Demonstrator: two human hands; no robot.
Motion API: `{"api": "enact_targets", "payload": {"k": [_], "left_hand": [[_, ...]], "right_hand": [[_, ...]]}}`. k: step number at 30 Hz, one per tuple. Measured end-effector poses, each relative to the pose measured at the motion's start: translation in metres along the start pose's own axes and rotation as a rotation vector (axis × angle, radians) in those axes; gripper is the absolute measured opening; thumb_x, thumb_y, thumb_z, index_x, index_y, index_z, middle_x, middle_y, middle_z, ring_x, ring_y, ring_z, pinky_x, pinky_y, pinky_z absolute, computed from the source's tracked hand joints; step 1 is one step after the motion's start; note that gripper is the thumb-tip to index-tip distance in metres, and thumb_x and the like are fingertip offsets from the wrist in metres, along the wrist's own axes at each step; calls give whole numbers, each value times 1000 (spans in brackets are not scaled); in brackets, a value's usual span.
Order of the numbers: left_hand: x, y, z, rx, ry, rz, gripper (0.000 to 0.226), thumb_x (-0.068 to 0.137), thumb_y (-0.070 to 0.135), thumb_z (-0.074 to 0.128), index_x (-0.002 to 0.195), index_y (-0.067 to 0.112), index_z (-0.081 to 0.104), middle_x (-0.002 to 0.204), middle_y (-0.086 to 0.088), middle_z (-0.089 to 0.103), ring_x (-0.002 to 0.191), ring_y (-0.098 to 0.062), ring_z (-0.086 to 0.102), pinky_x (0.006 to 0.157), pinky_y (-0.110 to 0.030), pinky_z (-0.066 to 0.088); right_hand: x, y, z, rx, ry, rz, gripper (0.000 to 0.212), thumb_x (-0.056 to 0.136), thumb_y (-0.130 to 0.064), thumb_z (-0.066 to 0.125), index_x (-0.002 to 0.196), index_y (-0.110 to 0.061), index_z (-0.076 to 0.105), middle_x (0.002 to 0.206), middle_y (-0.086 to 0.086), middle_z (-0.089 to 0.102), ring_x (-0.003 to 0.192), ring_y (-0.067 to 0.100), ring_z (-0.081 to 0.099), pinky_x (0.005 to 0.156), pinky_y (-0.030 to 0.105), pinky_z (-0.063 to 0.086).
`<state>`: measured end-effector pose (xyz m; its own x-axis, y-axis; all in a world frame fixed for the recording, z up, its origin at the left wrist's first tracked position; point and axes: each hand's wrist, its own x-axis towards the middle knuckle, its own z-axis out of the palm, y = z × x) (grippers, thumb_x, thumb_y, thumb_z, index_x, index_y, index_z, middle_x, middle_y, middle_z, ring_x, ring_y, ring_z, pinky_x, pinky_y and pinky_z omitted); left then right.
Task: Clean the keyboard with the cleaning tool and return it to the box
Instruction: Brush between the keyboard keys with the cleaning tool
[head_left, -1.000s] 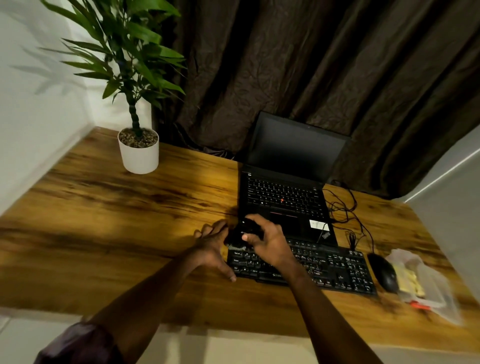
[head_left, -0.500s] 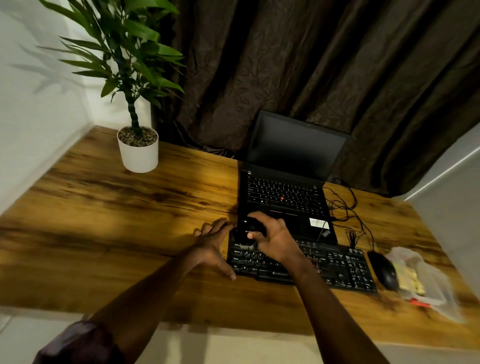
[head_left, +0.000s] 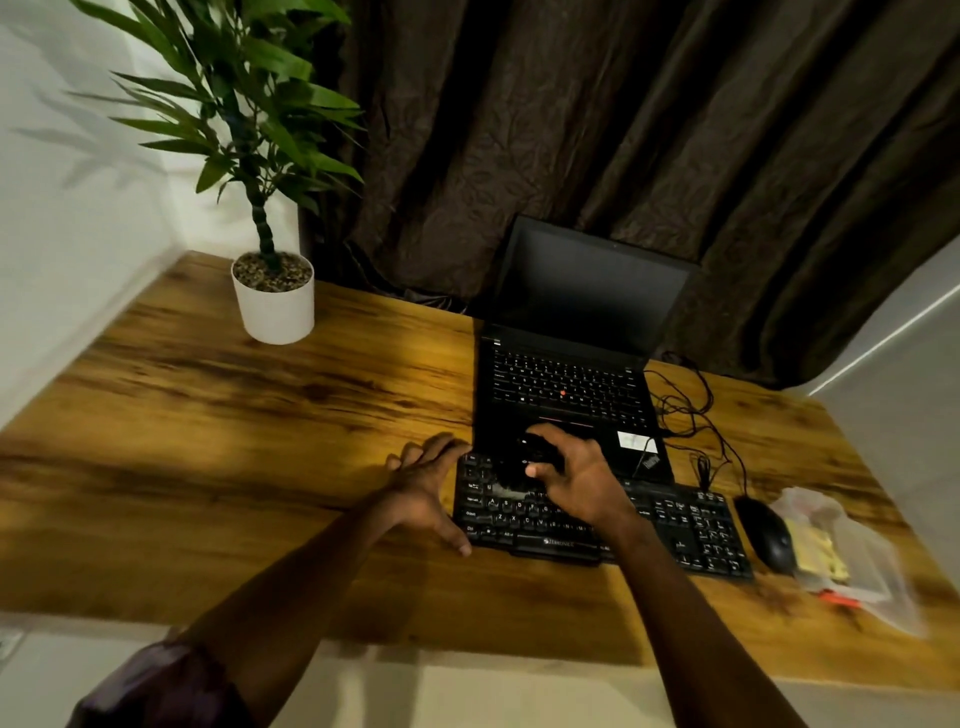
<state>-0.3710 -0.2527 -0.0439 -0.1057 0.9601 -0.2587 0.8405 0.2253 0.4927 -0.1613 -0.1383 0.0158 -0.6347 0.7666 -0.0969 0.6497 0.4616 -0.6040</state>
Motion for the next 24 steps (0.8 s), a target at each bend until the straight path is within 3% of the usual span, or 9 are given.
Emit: {"api": "enact_targets", "payload": {"k": [3, 6, 9, 12, 17, 22, 24], "left_hand": [[-1, -2, 0, -22, 6, 10, 144, 39, 67, 89, 155, 46, 6, 163, 19, -5, 144, -24, 12, 107, -40, 20], [-2, -1, 2, -20, 1, 19, 143, 41, 66, 90, 155, 45, 6, 163, 18, -5, 144, -24, 11, 104, -38, 18], [-1, -3, 2, -26, 1, 16, 144, 40, 67, 89, 155, 46, 5, 163, 19, -7, 145, -23, 11, 105, -39, 18], [0, -5, 3, -21, -5, 14, 146, 38, 70, 88, 155, 46, 4, 163, 19, -8, 145, -23, 10, 107, -41, 19], [0, -4, 4, -2, -10, 21, 145, 39, 69, 88, 155, 46, 3, 163, 18, -8, 146, -25, 11, 110, -43, 21], [1, -5, 4, -18, -13, 23, 145, 39, 67, 89, 154, 46, 5, 162, 21, -7, 143, -25, 14, 108, -43, 21], [2, -5, 4, -26, -26, 13, 145, 38, 66, 89, 154, 47, 5, 162, 22, -8, 143, -25, 14, 110, -44, 21]], "right_hand": [[-4, 8, -9, -2, 31, 26, 52, 88, -28, 70, 126, -56, 48, 123, 7, 58, 106, 20, 62, 82, 39, 61], [-9, 13, -10, 3, 40, 23, 52, 89, -20, 70, 123, -55, 50, 119, 7, 60, 97, 15, 66, 75, 34, 62], [-8, 11, -8, 27, 61, 11, 49, 90, -18, 69, 127, -46, 52, 117, 3, 62, 96, 10, 65, 76, 25, 60], [-4, 1, -1, 78, 54, -5, 46, 90, -13, 69, 129, -33, 56, 111, -1, 63, 90, 7, 65, 66, 15, 56], [-1, -8, 10, 150, 56, -22, 44, 88, -13, 71, 125, -33, 58, 112, 2, 66, 98, 13, 67, 78, 28, 60], [-13, 12, -9, 142, 64, 7, 46, 88, -6, 69, 127, -28, 58, 108, 1, 66, 91, 8, 66, 64, 16, 54], [-19, 27, -18, 117, 78, 29, 49, 88, -9, 70, 127, -36, 57, 111, 2, 64, 93, 11, 66, 66, 19, 56]]}}
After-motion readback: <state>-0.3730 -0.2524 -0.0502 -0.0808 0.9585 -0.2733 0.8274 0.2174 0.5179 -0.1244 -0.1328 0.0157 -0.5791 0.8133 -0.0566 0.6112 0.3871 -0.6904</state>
